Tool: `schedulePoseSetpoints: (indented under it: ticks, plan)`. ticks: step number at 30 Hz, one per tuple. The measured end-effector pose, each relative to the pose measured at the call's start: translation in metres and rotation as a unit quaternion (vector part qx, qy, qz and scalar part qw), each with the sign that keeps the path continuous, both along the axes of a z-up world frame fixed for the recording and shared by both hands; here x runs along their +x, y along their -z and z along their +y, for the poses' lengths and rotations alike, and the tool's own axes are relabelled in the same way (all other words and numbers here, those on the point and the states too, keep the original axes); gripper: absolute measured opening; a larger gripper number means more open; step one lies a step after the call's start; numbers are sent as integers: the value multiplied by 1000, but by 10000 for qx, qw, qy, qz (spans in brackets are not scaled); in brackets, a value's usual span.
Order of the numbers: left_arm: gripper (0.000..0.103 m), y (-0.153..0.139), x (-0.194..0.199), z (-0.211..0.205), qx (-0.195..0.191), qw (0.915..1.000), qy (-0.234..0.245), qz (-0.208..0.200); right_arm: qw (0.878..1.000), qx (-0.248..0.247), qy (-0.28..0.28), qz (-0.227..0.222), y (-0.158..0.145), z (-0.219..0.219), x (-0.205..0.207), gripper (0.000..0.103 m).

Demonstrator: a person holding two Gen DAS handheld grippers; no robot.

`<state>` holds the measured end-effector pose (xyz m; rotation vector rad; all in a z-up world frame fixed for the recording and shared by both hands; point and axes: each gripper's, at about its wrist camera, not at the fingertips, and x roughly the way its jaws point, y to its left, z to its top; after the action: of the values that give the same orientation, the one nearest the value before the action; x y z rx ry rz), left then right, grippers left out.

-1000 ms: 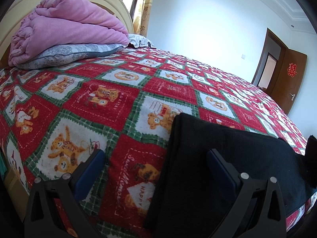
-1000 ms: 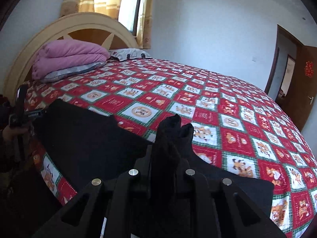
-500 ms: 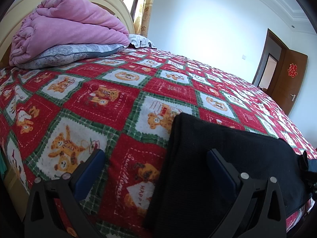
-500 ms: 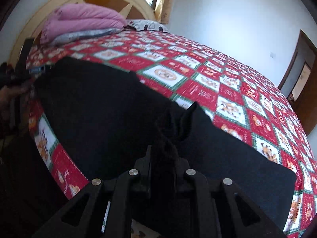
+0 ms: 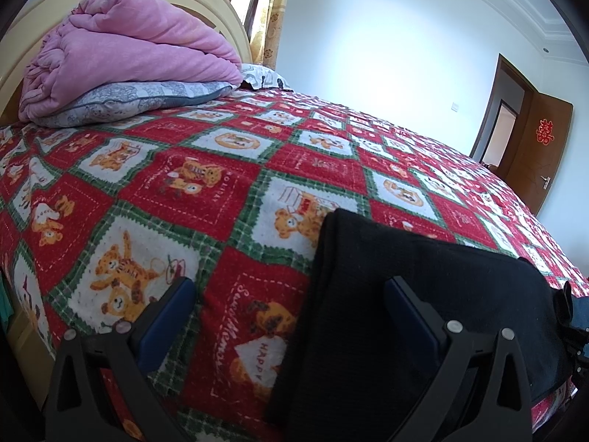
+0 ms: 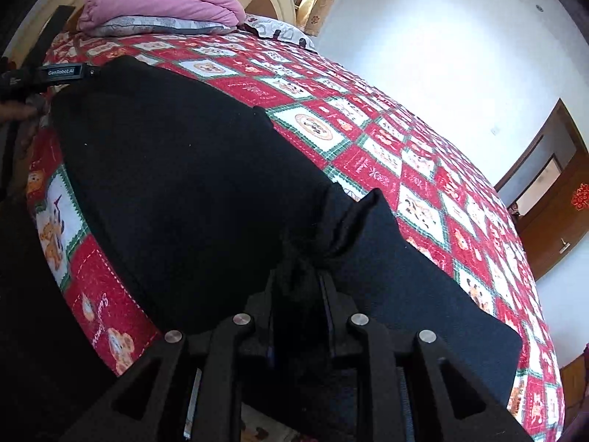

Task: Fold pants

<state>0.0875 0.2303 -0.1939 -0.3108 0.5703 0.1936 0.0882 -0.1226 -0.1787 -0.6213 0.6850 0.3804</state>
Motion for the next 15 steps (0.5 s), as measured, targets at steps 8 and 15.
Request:
schedulePoseSetpoints:
  ticks: [8,15]
  plan:
    - [103,0,0,0,3,10000,1,-2,9993,286,88,213,-7,-4,3,33]
    - [103,0,-1,-1,6,10000,11,20,9984,477,-164,240,-17,3,-9,50]
